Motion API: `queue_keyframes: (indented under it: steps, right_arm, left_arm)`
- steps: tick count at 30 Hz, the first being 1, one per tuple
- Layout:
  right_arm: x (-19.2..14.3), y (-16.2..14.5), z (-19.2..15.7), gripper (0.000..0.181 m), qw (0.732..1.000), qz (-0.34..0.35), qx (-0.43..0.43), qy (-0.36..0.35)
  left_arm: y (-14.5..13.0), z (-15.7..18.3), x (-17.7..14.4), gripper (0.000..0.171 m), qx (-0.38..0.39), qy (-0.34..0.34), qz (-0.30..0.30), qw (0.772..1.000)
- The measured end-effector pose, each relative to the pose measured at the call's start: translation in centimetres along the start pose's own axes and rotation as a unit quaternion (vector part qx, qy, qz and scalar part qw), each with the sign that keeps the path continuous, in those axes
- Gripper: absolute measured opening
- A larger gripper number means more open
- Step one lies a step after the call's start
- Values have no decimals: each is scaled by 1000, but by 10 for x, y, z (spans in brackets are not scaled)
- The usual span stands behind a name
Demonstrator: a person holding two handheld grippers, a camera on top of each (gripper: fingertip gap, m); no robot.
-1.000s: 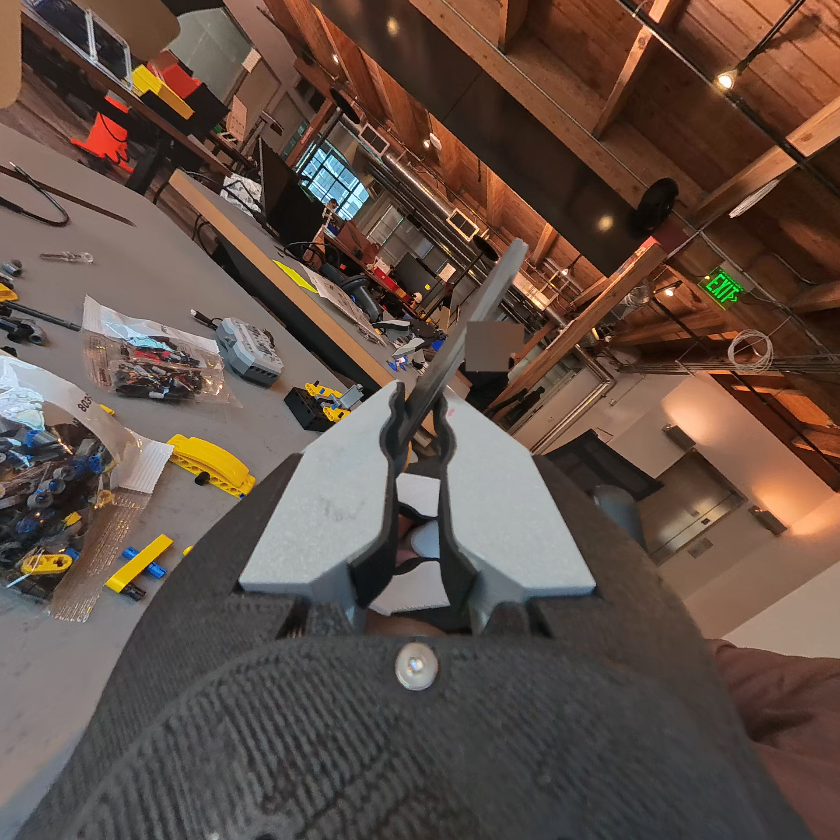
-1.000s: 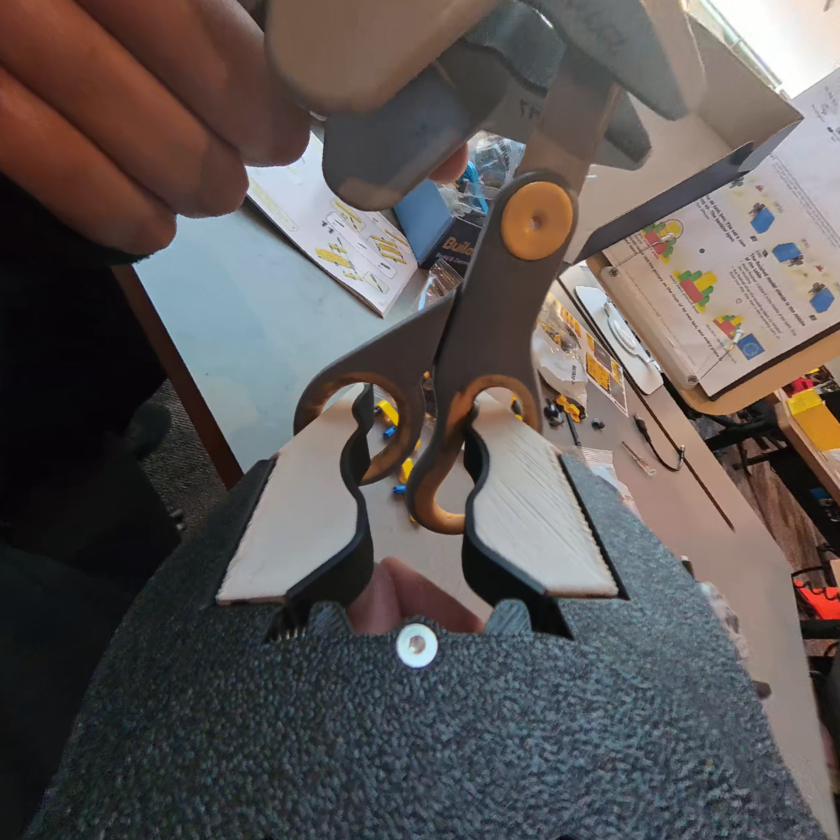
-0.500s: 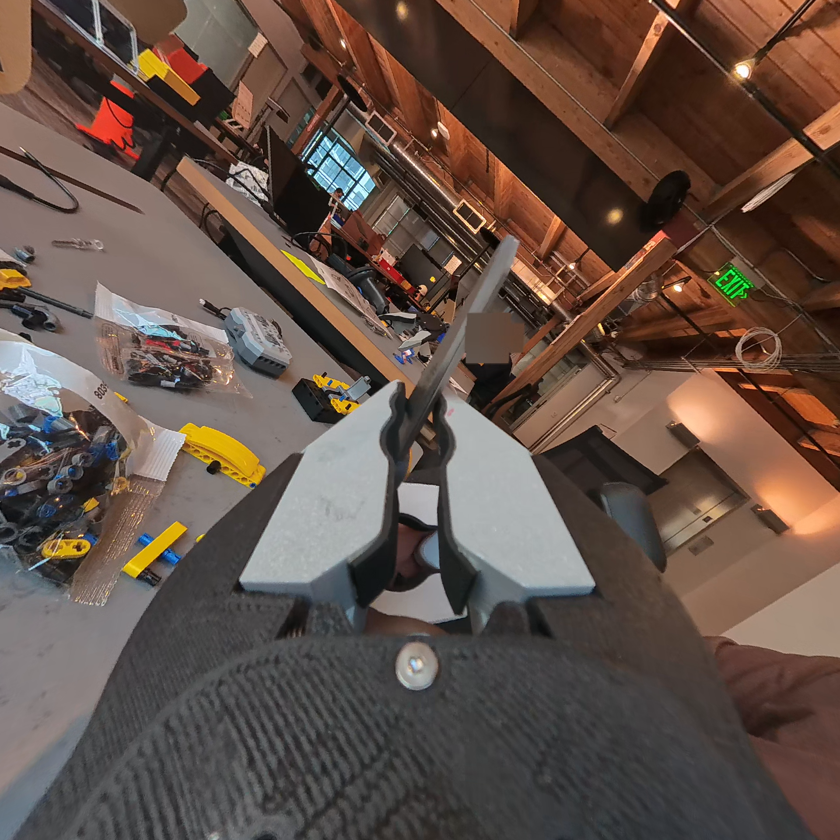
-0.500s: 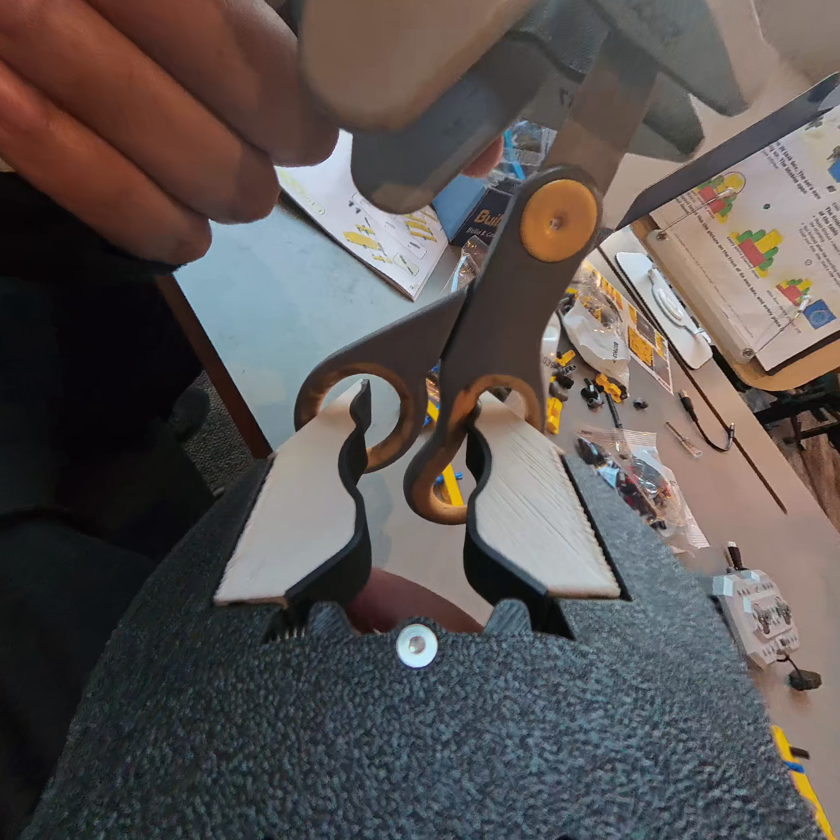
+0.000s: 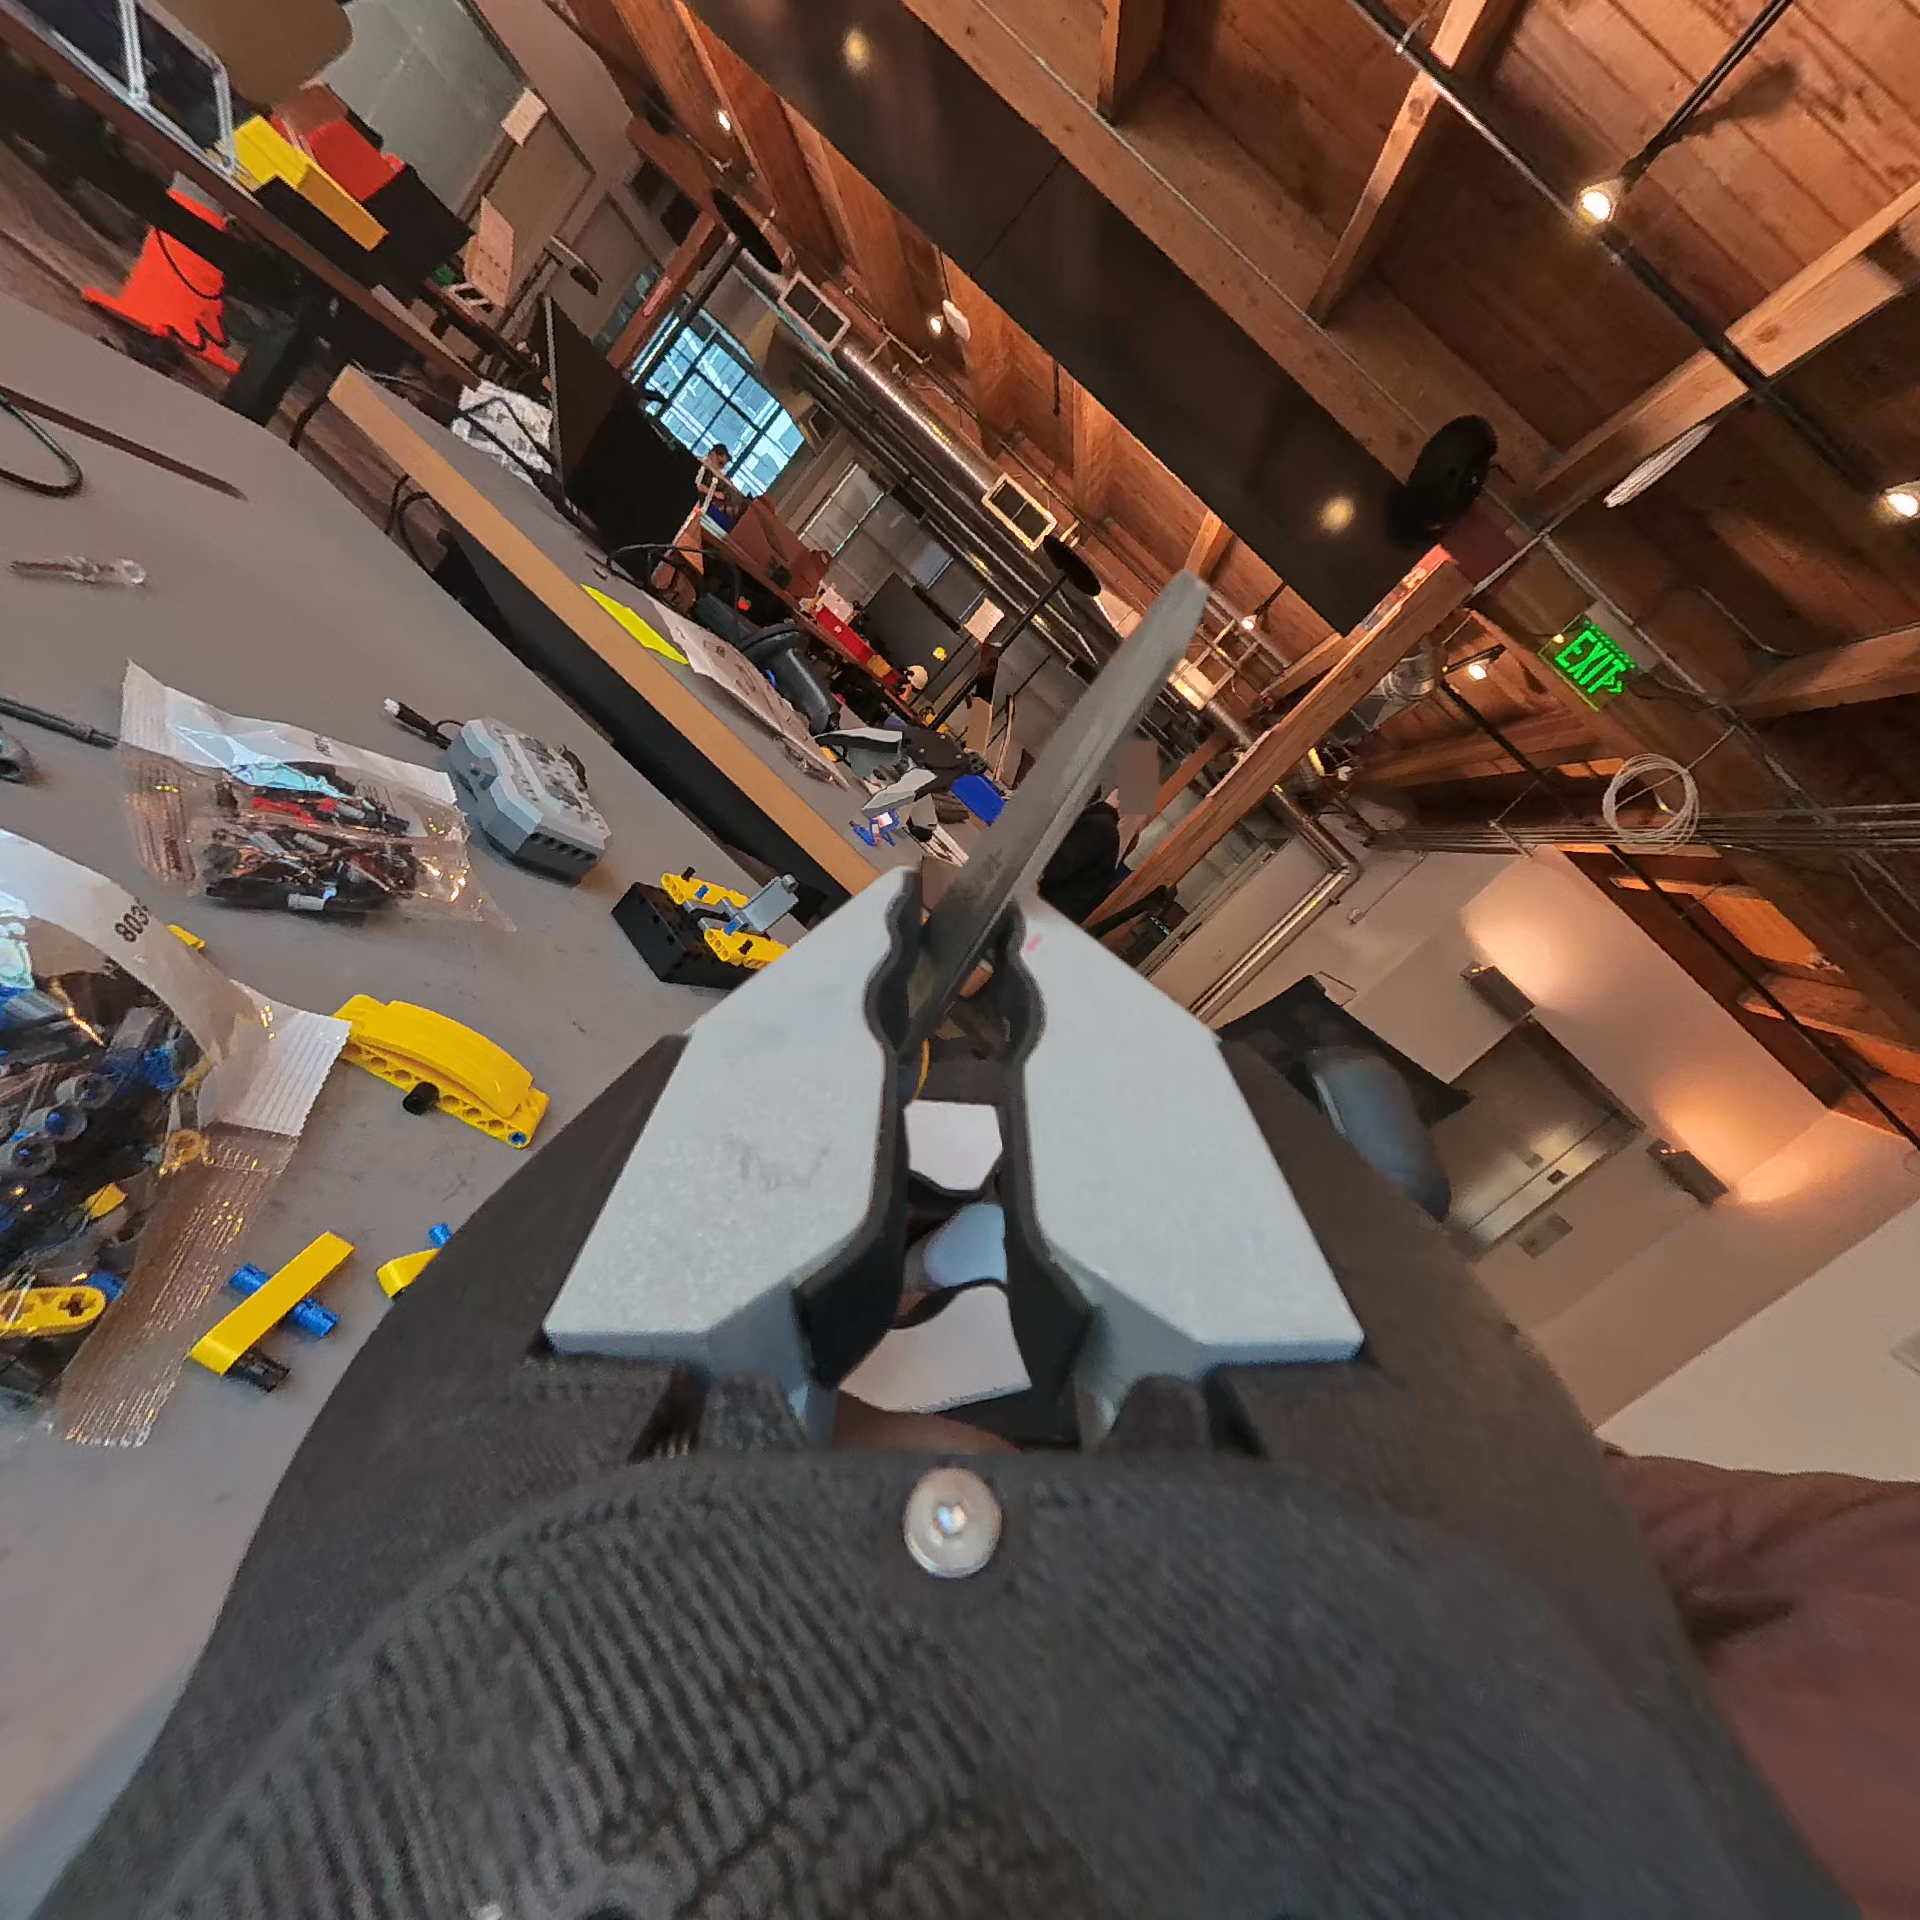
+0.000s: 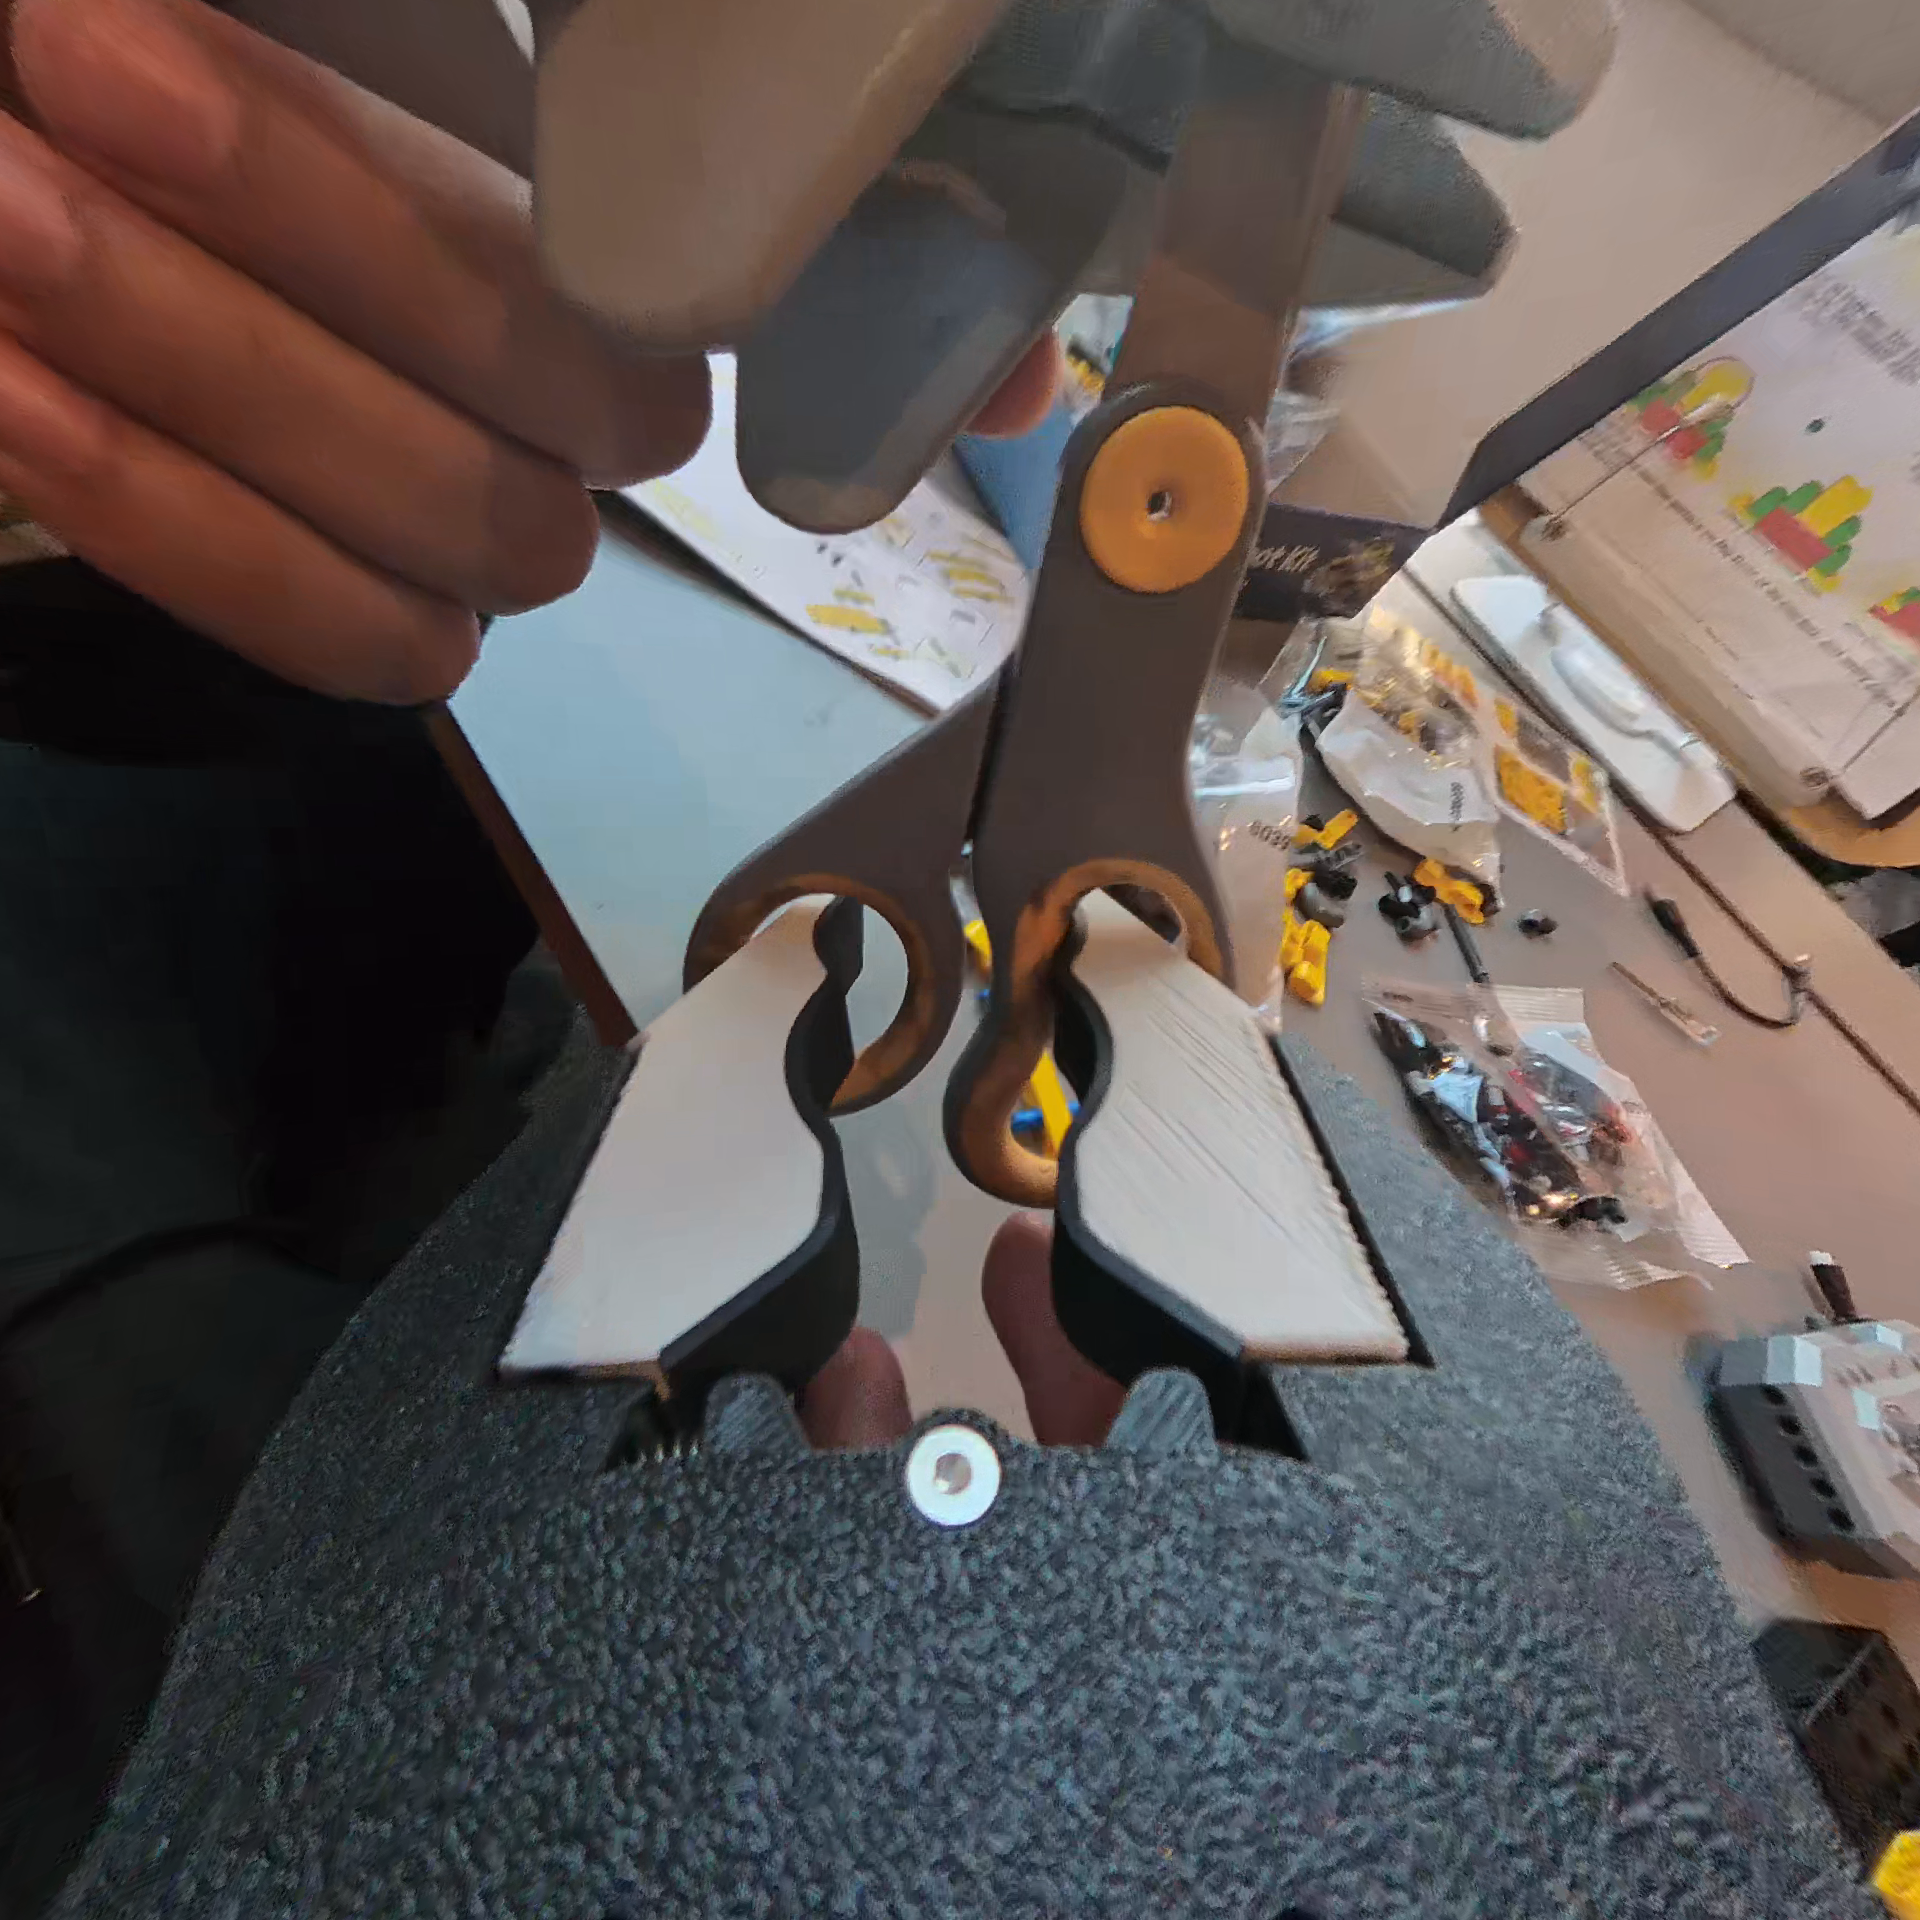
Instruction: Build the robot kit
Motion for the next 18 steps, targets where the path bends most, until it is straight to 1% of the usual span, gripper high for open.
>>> queue_keyframes:
  steps: [2,3,4,6,7,9,11,18]
  right_arm:
    - [1,1,0,35,999,9,-27,-41]
    - [1,2,-1,35,998,5,-30,-46]
    - [1,3,-3,35,999,-1,-21,-32]
    - [-1,1,-6,36,999,-22,0,23]
    - [-2,0,-4,35,999,-24,2,33]
    - [-2,-2,0,35,999,-30,3,32]
    - [-2,-3,-1,36,1000,-17,-5,22]
    - [1,-8,-1,37,999,-30,-8,36]
  left_arm:
    - [3,1,-1,8,3,1,-4,1000]
    - [3,1,-2,8,4,2,-1,1000]
    - [3,0,-3,8,1,6,-3,1000]
    - [0,-3,-3,8,-4,13,-8,1000]
    - [-1,-4,-2,9,-7,12,-8,1000]
    - [-3,-3,0,10,-10,8,-10,1000]
    - [-3,-1,1,10,-3,7,-12,1000]
    - [-6,-7,0,10,-14,13,-12,1000]
Point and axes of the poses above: each gripper's, where its closed fingertips meet, x out along the fingers, y out of its top, z = x × y across the jaws, the point moved 8 cm from there along -x, back along the fingers, and after that the axes turned 12 degrees about -y, right-handed, at the moved point
